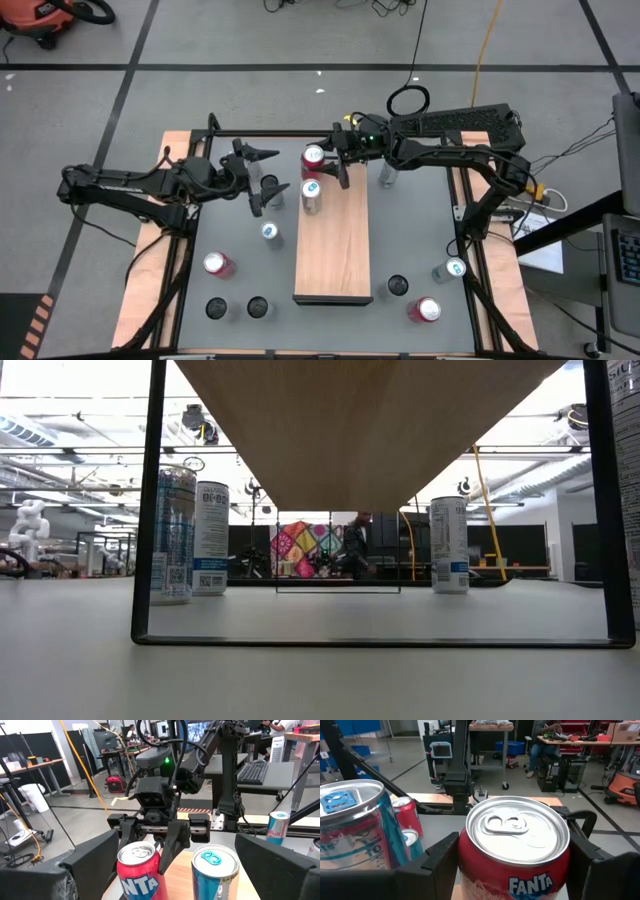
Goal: Place canned beverage on shelf
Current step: Put the top right orange soda can on the shelf aligned with the other blue soda can
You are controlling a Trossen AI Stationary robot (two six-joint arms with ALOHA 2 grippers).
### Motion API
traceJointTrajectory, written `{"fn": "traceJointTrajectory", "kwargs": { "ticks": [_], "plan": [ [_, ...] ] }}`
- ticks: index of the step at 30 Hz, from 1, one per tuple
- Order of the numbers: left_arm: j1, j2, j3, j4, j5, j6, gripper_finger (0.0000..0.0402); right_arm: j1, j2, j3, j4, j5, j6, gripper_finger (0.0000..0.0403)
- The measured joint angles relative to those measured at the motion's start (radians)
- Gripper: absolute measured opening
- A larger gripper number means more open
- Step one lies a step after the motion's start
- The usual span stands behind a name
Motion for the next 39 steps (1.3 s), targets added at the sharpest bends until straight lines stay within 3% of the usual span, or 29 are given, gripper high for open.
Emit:
{"fn": "traceJointTrajectory", "kwargs": {
  "ticks": [7,18,39],
  "plan": [
    [0.0,0.0,0.0,-0.009,0.0,0.0,0.0396,0.0,0.0,0.0,0.0,0.0,-0.004,0.0224],
    [0.0,0.0,0.0,-0.011,0.0,-0.003,0.0396,0.0,-0.002,0.0,0.006,0.0,-0.001,0.0276],
    [0.0,0.0,0.0,-0.022,0.0,-0.023,0.0396,0.001,-0.007,0.002,0.018,-0.001,0.013,0.0279]
  ]
}}
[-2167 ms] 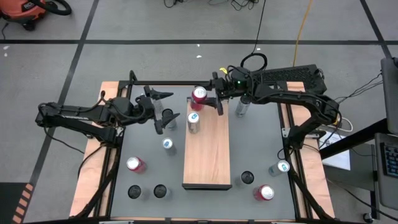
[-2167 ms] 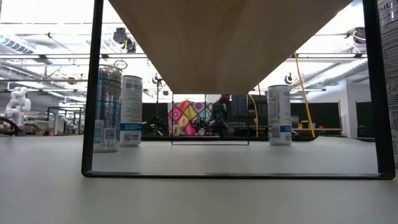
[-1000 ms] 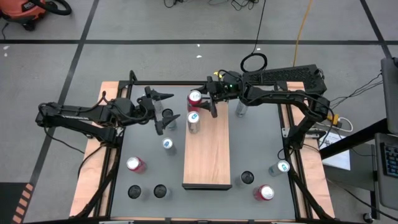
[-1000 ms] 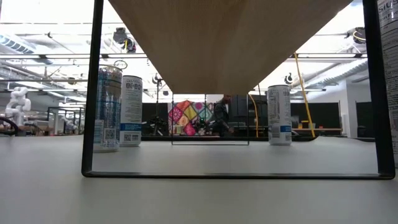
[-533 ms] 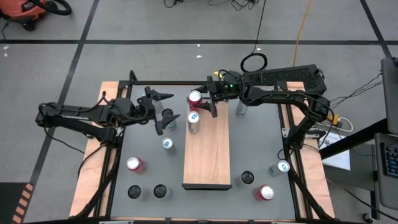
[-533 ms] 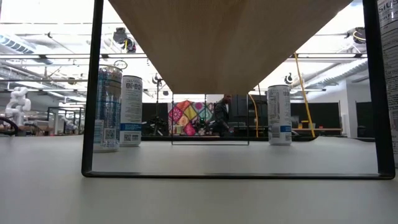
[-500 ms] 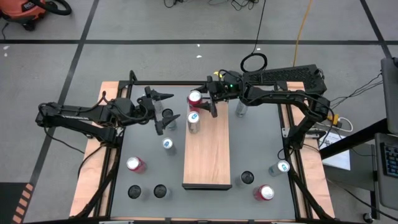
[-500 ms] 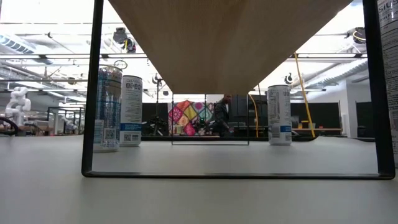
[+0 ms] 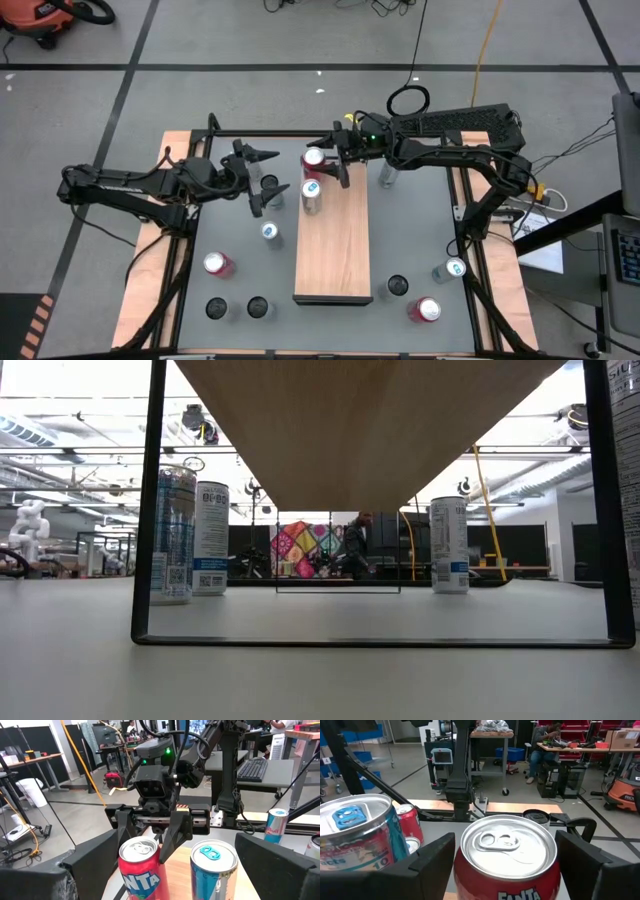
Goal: Place canned beverage on shelf
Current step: Put the top right orange soda can on the shelf aligned with the other blue soda can
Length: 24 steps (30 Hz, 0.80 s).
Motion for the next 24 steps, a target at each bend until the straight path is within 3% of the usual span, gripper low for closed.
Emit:
{"fn": "traceJointTrajectory", "kwargs": {
  "ticks": [10,17,24],
  "plan": [
    [0.0,0.0,0.0,-0.006,0.0,-0.001,0.0396,-0.005,-0.072,0.0,-0.032,-0.027,0.02,0.0279],
    [0.0,0.0,0.0,-0.03,0.0,-0.003,0.0396,-0.016,-0.217,0.0,-0.264,-0.02,-0.059,0.0279],
    [-0.001,0.0,0.0,-0.034,0.0,-0.003,0.0396,0.005,-0.202,-0.008,-0.458,0.139,-0.1,0.0267]
  ]
}}
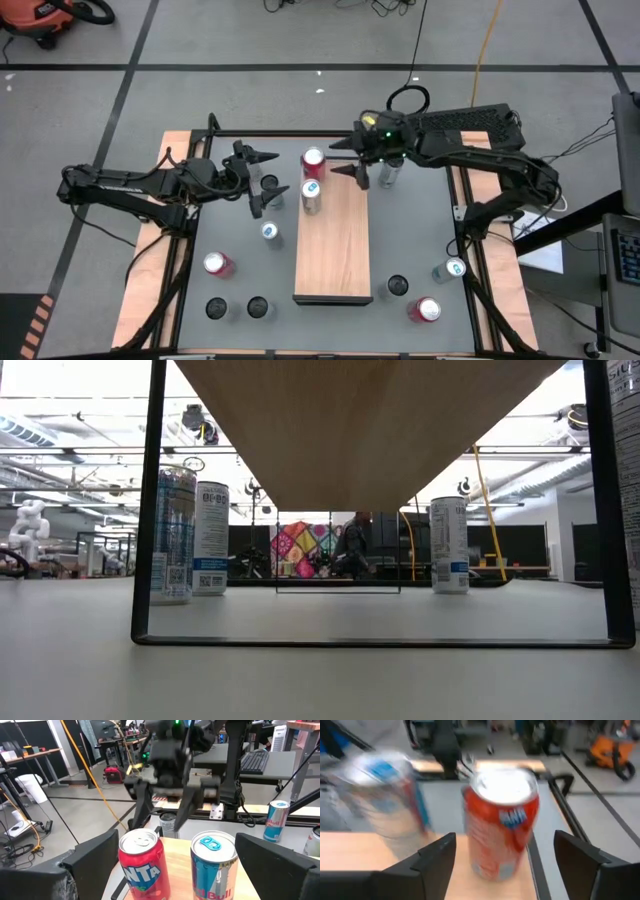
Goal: Place canned beverage on shelf
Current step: Put the top right orange soda can on the shelf aligned with the other blue soda can
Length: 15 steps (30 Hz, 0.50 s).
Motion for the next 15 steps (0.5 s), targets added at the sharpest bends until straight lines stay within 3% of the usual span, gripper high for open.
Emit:
{"fn": "traceJointTrajectory", "kwargs": {
  "ticks": [15],
  "plan": [
    [0.001,0.0,0.0,-0.008,-0.007,-0.027,0.0396,0.009,0.047,-0.024,0.014,0.047,0.01,0.0119]
  ]
}}
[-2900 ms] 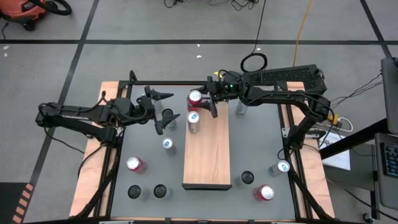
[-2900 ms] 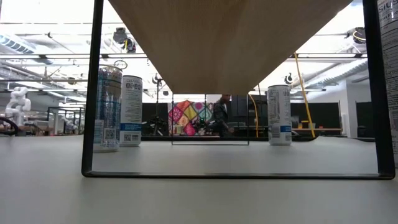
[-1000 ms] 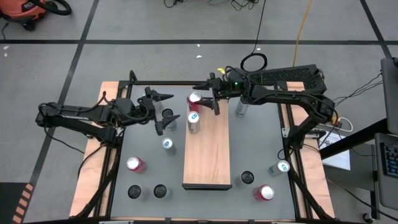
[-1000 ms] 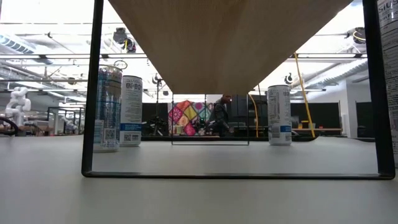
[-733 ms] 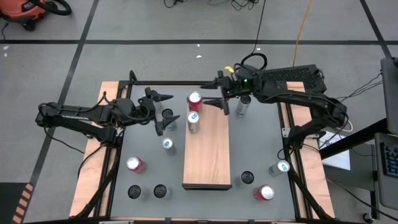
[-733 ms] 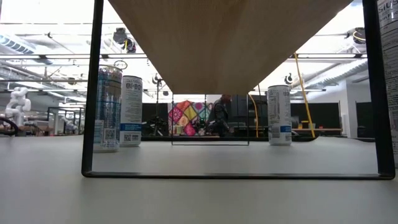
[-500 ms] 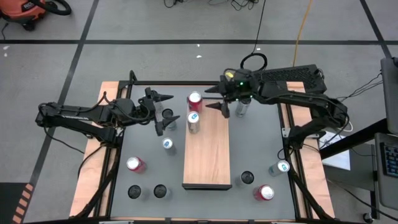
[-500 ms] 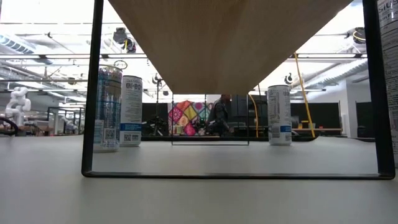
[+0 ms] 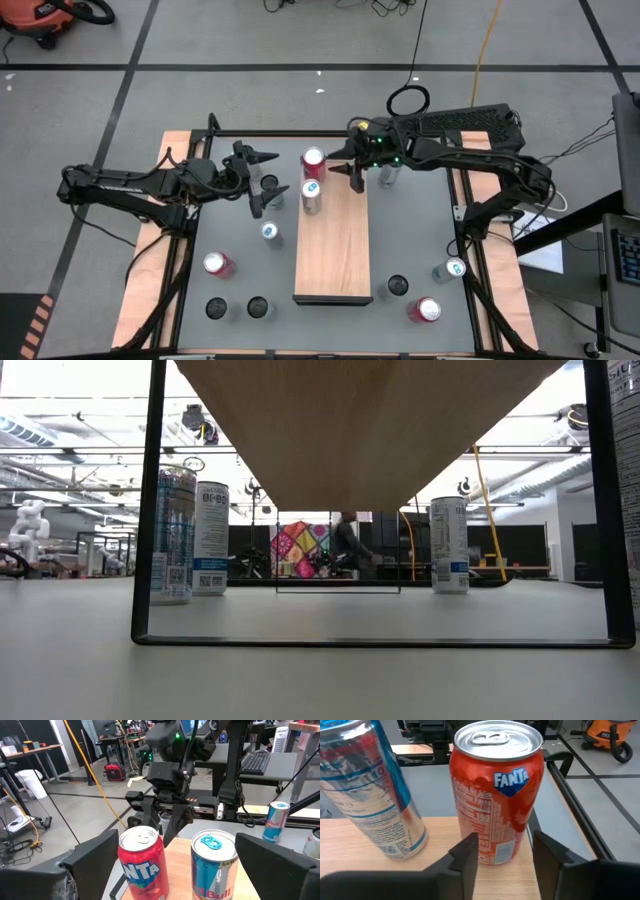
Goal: Place canned beverage on shelf
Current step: Put the top right orange soda can on the shelf aligned with the other blue soda can
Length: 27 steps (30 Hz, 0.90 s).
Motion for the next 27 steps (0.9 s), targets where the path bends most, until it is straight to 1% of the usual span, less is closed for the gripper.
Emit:
{"fn": "traceJointTrajectory", "kwargs": {
  "ticks": [4,8,19,27],
  "plan": [
    [0.0,0.0,0.0,0.002,-0.012,0.0,0.0396,0.004,0.016,0.0,0.002,0.0,-0.002,0.0099],
    [0.0,0.0,0.0,0.002,-0.015,0.0,0.0396,0.005,0.028,0.0,0.012,0.0,0.001,0.009],
    [0.0,0.0,0.0,0.0,-0.015,0.001,0.0396,0.006,0.029,0.0,0.059,-0.001,0.012,0.0089],
    [0.0,0.0,0.0,-0.001,-0.015,0.001,0.0396,0.006,0.029,0.0,0.061,-0.001,0.012,0.0089]
  ]
}}
